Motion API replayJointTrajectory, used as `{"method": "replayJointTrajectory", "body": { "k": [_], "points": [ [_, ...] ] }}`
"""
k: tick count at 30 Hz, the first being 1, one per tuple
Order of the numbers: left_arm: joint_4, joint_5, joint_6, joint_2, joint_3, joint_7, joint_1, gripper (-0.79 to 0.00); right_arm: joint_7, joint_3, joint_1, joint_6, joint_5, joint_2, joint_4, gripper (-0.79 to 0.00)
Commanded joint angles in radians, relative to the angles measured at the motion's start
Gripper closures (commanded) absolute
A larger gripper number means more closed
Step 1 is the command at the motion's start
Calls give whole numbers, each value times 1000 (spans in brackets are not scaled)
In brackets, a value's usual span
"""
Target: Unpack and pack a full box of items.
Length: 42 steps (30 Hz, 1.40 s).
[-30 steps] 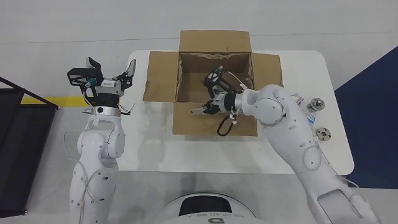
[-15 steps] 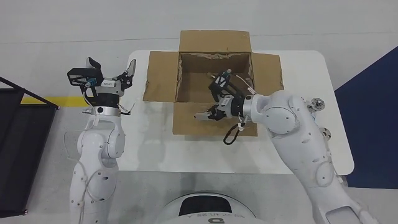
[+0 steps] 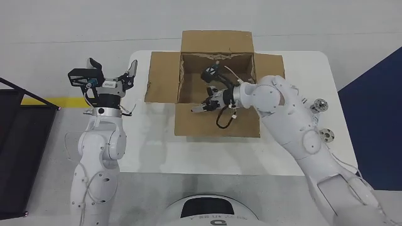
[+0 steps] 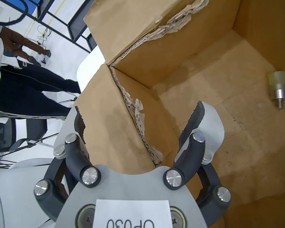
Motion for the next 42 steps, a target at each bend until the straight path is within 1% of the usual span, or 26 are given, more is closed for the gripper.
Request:
{"method": "replayJointTrajectory", "body": {
  "k": [1, 2, 5, 8, 11, 13, 15, 18, 19, 20, 22, 23, 24, 27, 29, 31, 32, 33, 34, 38, 39, 40, 42],
  "points": [
    [0, 0, 0, 0, 0, 0, 0, -785, 68, -9, 6, -8, 114, -2, 8, -785],
    [0, 0, 0, 0, 0, 0, 0, -785, 124, -11, 12, -9, 185, -2, 14, -785],
    [0, 0, 0, 0, 0, 0, 0, -785, 212, -5, 16, -9, 294, 4, 12, -785],
    [0, 0, 0, 0, 0, 0, 0, -785, 266, -2, 4, -7, 350, 11, -13, -785],
    [0, 0, 0, 0, 0, 0, 0, -785, 289, 3, -7, 0, 358, 19, -43, -785],
    [0, 0, 0, 0, 0, 0, 0, -785, 263, 12, -16, 3, 327, 24, -63, -785],
    [0, 0, 0, 0, 0, 0, 0, -785, 177, 31, -39, 15, 228, 33, -105, -785],
    [0, 0, 0, 0, 0, 0, 0, -785, 46, 50, -76, 66, 49, 43, -152, -785],
    [0, 0, 0, 0, 0, 0, 0, -785, 28, 44, -82, 74, 10, 44, -157, -785],
    [0, 0, 0, 0, 0, 0, 0, -785, 9, 26, -83, 85, -68, 44, -157, -785],
    [0, 0, 0, 0, 0, 0, 0, -785, 4, -11, -68, 113, -170, 42, -129, -785],
    [0, 0, 0, 0, 0, 0, 0, -785, 2, -47, -43, 163, -243, 35, -93, -785],
    [0, 0, 0, 0, 0, 0, 0, -785, 10, -85, -25, 186, -290, 27, -65, -785],
    [0, 0, 0, 0, 0, 0, 0, -785, 15, -179, 36, 219, -353, 1, 15, -785],
    [0, 0, 0, 0, 0, 0, 0, -785, -1, -228, 68, 253, -401, -17, 59, -785],
    [0, 0, 0, 0, 0, 0, 0, -785, -3, -265, 86, 265, -428, -30, 90, -785],
    [0, 0, 0, 0, 0, 0, 0, -785, -3, -287, 99, 271, -436, -39, 110, -717],
    [0, 0, 0, 0, 0, 0, 0, -785, 3, -301, 107, 274, -442, -46, 125, -677],
    [0, 0, 0, 0, 0, 0, 0, -785, 13, -314, 114, 281, -447, -51, 141, -668],
    [0, 0, 0, 0, 0, 0, 0, -785, 19, -348, 138, 320, -461, -73, 184, -517],
    [0, 0, 0, 0, 0, 0, 0, -785, 15, -353, 143, 330, -465, -77, 192, -434],
    [0, 0, 0, 0, 0, 0, 0, -785, 10, -357, 146, 337, -467, -81, 199, -391],
    [0, 0, 0, 0, 0, 0, 0, -785, -8, -360, 151, 355, -476, -88, 207, -348]
  ]
}}
